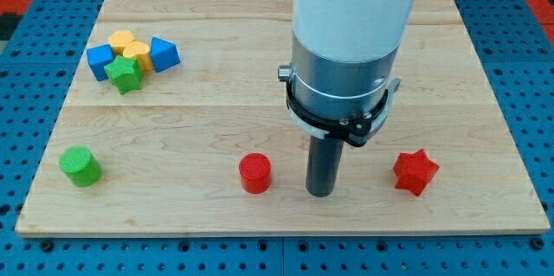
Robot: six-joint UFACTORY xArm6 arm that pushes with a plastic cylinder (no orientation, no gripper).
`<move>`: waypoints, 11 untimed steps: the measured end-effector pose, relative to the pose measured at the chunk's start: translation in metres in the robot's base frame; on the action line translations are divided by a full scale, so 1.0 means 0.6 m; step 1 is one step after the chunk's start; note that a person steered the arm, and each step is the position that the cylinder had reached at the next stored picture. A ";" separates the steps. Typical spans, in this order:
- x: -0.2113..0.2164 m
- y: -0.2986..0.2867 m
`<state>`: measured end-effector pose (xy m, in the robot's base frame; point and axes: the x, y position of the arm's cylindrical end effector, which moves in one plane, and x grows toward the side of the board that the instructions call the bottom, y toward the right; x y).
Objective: Move the red circle above the green circle
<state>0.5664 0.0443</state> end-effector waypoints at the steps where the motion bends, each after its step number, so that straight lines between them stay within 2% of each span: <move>1: -0.005 -0.012; 3: -0.060 -0.124; 4: -0.060 -0.180; 5: -0.006 -0.146; 6: 0.002 -0.183; 9: 0.005 -0.367; 11: -0.124 -0.396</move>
